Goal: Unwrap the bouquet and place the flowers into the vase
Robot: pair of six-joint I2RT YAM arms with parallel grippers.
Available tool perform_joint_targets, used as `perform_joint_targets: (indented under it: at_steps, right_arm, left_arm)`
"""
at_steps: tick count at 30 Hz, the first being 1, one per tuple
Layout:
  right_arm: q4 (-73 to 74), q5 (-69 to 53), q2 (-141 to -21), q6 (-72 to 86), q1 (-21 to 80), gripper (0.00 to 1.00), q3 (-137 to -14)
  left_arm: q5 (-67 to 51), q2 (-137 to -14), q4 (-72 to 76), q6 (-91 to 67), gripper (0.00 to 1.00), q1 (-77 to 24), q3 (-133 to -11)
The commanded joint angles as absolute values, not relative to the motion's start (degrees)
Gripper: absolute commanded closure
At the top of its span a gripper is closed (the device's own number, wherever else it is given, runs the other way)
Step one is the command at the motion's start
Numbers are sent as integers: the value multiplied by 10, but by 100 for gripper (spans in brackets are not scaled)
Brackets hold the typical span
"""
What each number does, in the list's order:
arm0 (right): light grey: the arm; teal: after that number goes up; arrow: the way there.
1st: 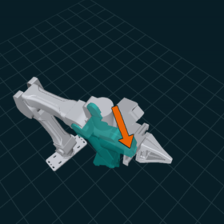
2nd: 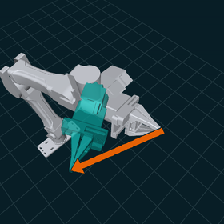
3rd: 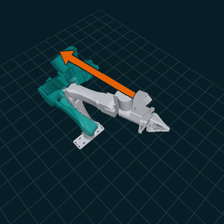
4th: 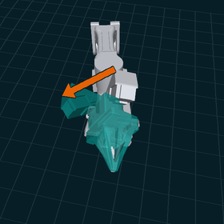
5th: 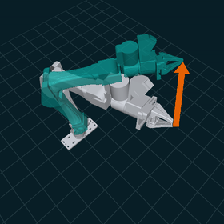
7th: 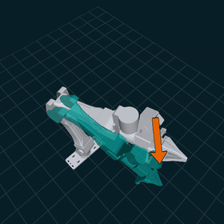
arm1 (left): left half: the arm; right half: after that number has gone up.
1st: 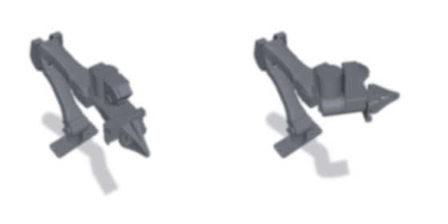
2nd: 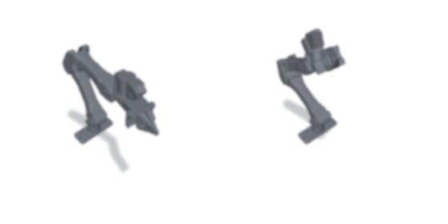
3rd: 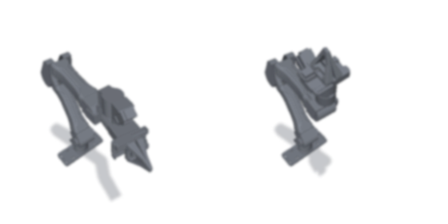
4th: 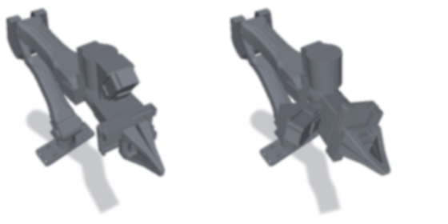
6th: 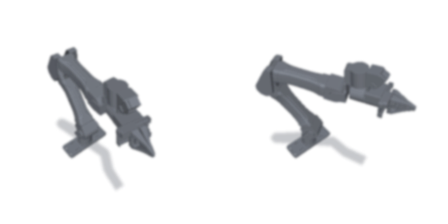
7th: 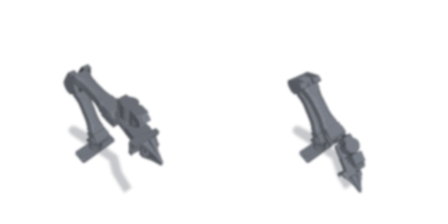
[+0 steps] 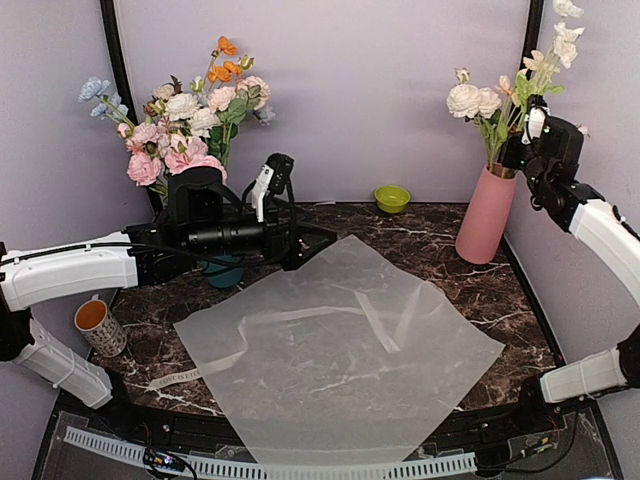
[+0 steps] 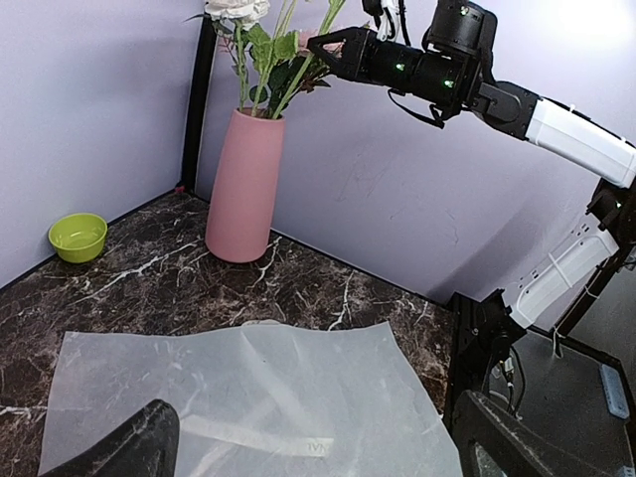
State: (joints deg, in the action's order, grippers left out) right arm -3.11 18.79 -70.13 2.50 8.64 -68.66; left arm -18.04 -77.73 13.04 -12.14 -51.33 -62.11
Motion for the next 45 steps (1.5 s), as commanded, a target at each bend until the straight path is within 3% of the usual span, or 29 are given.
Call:
perform_joint_targets:
  at_steps: [1,9,18,33,45]
  right_arm:
    - [-36,199,-713,47,83,100,-672]
    - [-1,202,-728,87,82,99,-636]
    - [23,195,-697,100,82,68,-599]
    - [65,155,-644,76,82,34,-588]
    - [41,18,-537,72,82,22,-466]
  left_arm:
    - [-182,-769,118,-111,1,-514,-632]
    - [-166,-755,116,-112,1,-514,-617]
    - [-159,-748,115,-119,1,-514,-608]
    - [-113,-744,88,-108,1,-514,-611]
    - [105,-724,-5,-70,1,-511,-600]
